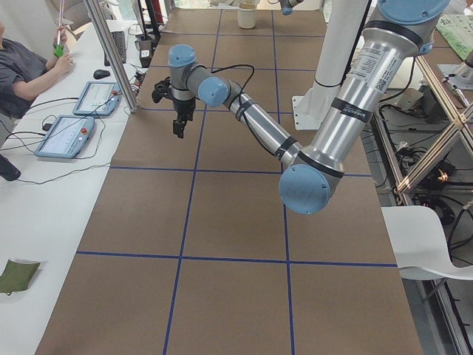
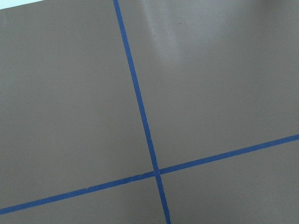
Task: Left arm hands cup to right arm to dump lemon
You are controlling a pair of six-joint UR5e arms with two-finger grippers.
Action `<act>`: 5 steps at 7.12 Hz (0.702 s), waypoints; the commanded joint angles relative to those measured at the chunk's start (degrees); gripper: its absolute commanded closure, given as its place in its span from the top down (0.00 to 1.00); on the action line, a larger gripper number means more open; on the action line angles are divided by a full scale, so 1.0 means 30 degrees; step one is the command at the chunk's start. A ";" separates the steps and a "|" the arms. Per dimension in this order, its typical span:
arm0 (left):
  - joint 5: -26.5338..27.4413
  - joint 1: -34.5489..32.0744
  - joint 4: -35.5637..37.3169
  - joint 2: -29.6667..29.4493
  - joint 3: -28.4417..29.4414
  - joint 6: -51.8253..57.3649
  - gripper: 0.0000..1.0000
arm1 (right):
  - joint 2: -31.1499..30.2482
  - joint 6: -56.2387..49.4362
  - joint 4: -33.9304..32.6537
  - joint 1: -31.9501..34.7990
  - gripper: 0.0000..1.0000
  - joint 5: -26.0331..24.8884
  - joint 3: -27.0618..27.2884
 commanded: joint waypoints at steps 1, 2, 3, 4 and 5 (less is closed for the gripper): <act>-0.0011 0.0000 0.0000 0.0023 0.0003 0.0000 1.00 | 0.0001 -0.0020 -0.0025 0.0001 0.20 -0.0016 0.0001; -0.0011 0.0000 0.0000 0.0023 0.0003 0.0000 1.00 | 0.0030 -0.0601 -0.0025 0.0001 0.19 0.0100 0.0262; -0.0040 0.0000 0.0000 -0.0006 0.0003 0.0000 1.00 | 0.0234 -0.3420 0.0004 0.0001 0.19 0.0305 0.0642; -0.0040 0.0000 0.0000 0.0023 0.0061 0.0000 1.00 | 0.0265 -0.7944 -0.0053 -0.0028 0.19 0.0974 0.1400; -0.0098 0.0029 0.0029 0.0023 0.0061 0.0000 1.00 | 0.0555 -1.1151 -0.0257 -0.0029 0.20 0.3069 0.1581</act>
